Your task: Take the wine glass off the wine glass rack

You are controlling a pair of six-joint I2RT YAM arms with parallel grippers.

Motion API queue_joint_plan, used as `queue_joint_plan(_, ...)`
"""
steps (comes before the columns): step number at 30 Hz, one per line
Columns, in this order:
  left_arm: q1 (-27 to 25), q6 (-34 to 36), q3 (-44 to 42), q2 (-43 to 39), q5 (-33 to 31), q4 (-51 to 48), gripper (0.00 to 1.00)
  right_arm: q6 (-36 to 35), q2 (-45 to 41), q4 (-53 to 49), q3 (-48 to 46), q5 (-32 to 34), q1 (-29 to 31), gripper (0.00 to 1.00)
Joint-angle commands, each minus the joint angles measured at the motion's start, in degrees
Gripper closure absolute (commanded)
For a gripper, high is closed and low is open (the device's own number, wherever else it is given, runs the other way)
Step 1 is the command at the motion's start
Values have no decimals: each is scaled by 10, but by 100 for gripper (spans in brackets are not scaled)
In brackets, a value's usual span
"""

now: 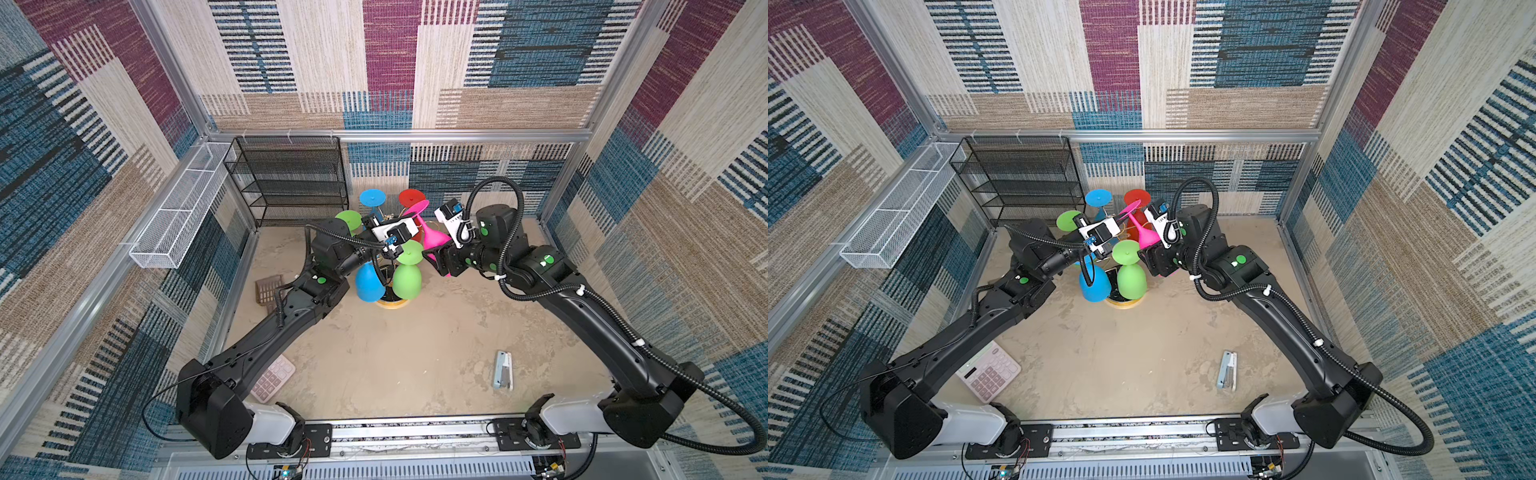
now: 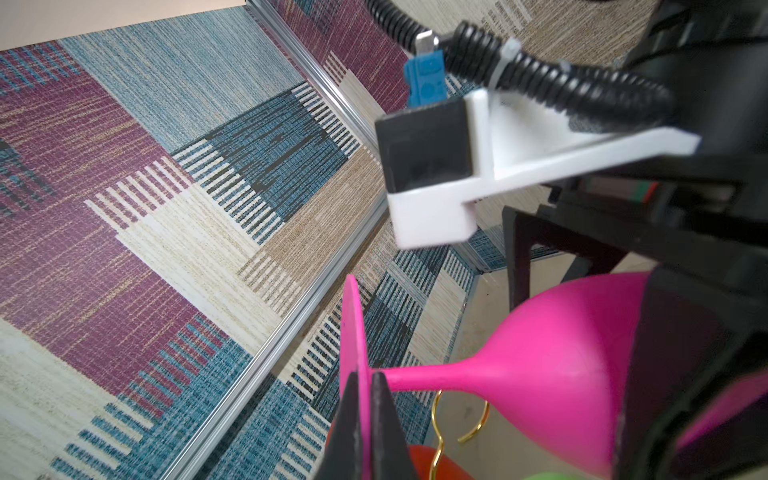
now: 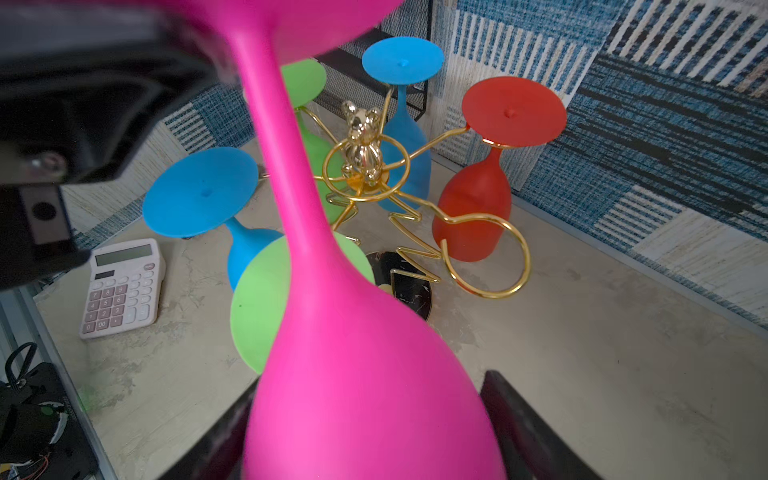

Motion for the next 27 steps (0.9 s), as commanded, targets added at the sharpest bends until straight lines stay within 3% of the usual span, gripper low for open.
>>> queue_joint_plan(1,-2,-5,-2,-7,-11,48,100,14,-12,43,-10,-19,1,29)
queue_joint_plan(8,-2,-74,-2,-22,-67,32,100,35,-75,143,-40,-38,0,0)
queue_joint_plan(10,-2,-122,9,-28,-104,5,100,37,-101,188,-59,-40,0,1)
queue_joint_plan(15,0,-330,63,-44,-195,-146,100,39,-187,326,-148,-47,-2,1)
queue_joint_plan(19,5,-466,107,-45,-218,-268,100,41,-247,425,-226,-57,-3,1)
queue_joint_plan(23,31,-589,116,-49,-148,-327,100,50,-288,493,-293,-69,-5,1)
queue_joint_plan(27,75,-696,115,-51,-37,-341,100,64,-309,555,-361,-102,-6,1)
